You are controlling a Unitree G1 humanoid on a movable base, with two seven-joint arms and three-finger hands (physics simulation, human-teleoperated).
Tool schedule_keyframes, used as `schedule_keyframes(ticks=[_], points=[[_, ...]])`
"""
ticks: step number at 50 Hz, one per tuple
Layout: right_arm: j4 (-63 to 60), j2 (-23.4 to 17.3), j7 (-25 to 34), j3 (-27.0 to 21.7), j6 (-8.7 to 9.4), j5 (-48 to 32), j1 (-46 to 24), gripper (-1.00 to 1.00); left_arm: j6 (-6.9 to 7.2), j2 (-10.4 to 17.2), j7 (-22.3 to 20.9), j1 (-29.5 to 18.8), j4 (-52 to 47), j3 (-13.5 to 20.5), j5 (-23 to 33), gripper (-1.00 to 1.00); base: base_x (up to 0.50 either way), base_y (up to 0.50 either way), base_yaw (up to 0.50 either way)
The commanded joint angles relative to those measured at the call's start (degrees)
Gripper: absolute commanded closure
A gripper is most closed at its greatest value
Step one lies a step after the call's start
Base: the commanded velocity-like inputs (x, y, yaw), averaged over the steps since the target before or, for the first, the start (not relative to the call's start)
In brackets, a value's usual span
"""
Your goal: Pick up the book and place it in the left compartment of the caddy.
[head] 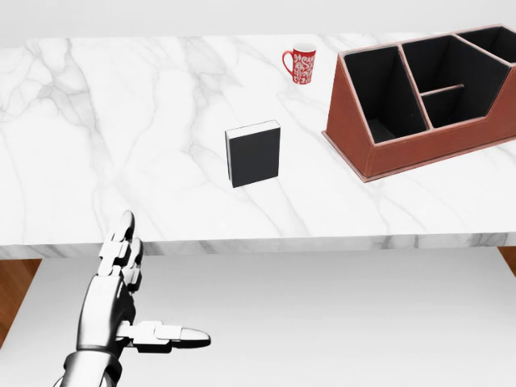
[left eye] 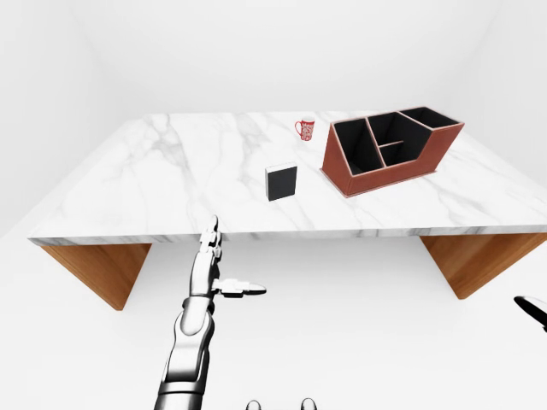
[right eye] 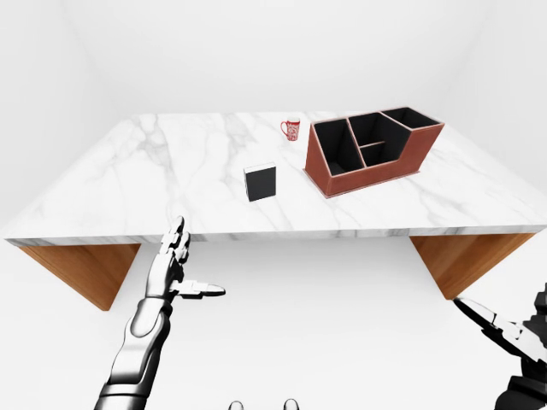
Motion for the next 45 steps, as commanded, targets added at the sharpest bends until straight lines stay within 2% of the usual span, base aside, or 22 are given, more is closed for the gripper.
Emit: schedule_keyframes(ticks=[1,4,5,6,23,45], points=[[-1.7,0.2,2.1,-1.3,0.0,4.2,1.1,-1.0,-0.26,-0.1,0.2,0.5,-1.0,-0.2,0.5,-1.0,0.0,0.0,0.0],[-1.4,0.4,2.8,-0.9,0.0,3.8,0.9,-1.0,0.22,-0.2,0.2,0.9,-2.0,-0.4,0.6,-1.0,0.0,0.0,0.0],[-1.4,0.4,3.2,-0.6,0.0,3.9,1.0,-1.0,-0.63,-0.1,0.3,0.4,-0.9,-0.2,0.6,-1.0,0.0,0.0,0.0],[-1.9,0.4,2.7,-1.0,0.0,4.7,0.9,-1.0,-0.81,0.0,0.2,0.1,-0.3,-0.1,0.5,-1.0,0.0,0.0,0.0],[-4.2,1.0,3.7,-2.1,0.0,5.0,1.5,-1.0,-0.81,-0.4,-1.2,1.9,-5.3,-1.0,-0.1,-1.0,0.0,0.0,0.0],[-3.2,0.6,4.1,-1.8,0.0,5.3,1.2,-1.0,-0.81,-0.3,-1.0,0.8,-2.7,-0.9,0.9,-1.0,0.0,0.0,0.05]])
